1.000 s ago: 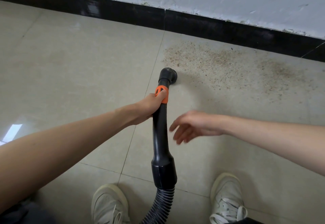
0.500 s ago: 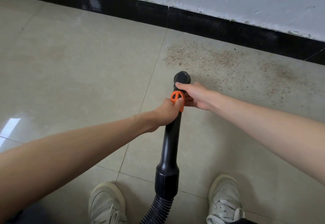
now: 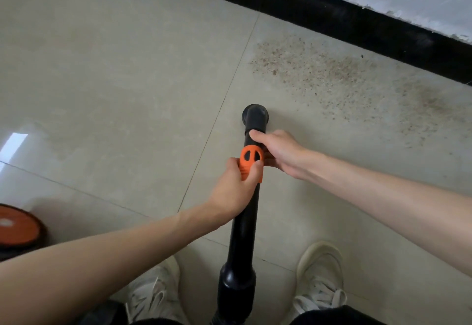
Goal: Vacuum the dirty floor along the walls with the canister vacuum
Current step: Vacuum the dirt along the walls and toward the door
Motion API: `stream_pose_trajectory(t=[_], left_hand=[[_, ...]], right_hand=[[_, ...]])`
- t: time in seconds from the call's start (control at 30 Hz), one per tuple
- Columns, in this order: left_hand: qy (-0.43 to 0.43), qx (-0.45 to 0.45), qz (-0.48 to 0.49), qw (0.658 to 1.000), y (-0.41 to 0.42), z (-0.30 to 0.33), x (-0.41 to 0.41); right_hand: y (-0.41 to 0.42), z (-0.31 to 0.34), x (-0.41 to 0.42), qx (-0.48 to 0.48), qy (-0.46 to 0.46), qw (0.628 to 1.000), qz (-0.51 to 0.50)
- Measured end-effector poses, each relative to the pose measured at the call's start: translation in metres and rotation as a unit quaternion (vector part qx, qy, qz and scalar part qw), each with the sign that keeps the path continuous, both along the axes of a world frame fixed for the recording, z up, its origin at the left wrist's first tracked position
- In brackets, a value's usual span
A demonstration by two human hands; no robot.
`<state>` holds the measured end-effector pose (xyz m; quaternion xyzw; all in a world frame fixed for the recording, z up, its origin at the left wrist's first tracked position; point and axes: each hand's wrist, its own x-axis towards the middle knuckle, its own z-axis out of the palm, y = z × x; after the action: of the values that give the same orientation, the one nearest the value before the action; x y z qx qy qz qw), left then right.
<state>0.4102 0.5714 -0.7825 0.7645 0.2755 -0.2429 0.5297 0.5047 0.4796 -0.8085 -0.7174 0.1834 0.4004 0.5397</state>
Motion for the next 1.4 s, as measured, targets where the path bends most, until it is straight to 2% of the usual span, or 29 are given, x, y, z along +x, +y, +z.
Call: stream_pose_trajectory(t=[0.17,0.3,0.5,0.8,1.13,1.27,1.4], left_hand=[[0.007,-0.011,0.049,0.999,-0.001,-0.003,-0.025],[0.005,-0.012,0.051,0.999,0.000,0.000,-0.032],[-0.009,0.010,0.076,0.997,0.019,-0.005,0.018],[0.014,0.020,-0.042,0.999,0.001,-0.003,0.023],[0.008,-0.025,-0.084,0.996,-0.045,-0.008,-0.005],[0.000,-0.018,-0.061,0.998,-0.038,-0.009,0.006],[-0.010,-0.016,0.005,1.000,-0.020,-0.014,0.037]], right_hand=[[0.007,-0.001,-0.020,-0.011,0.010,0.999,0.036],[0.010,-0.004,-0.026,-0.029,0.004,0.998,0.058],[0.038,-0.003,0.016,-0.005,-0.035,0.999,-0.007],[0.005,-0.012,0.008,-0.044,-0.028,0.997,-0.064],[-0.054,-0.004,-0.031,-0.080,-0.004,0.992,-0.102],[-0.045,-0.005,-0.017,-0.058,-0.011,0.992,-0.110],[-0.016,-0.011,0.013,-0.020,-0.030,0.991,-0.132]])
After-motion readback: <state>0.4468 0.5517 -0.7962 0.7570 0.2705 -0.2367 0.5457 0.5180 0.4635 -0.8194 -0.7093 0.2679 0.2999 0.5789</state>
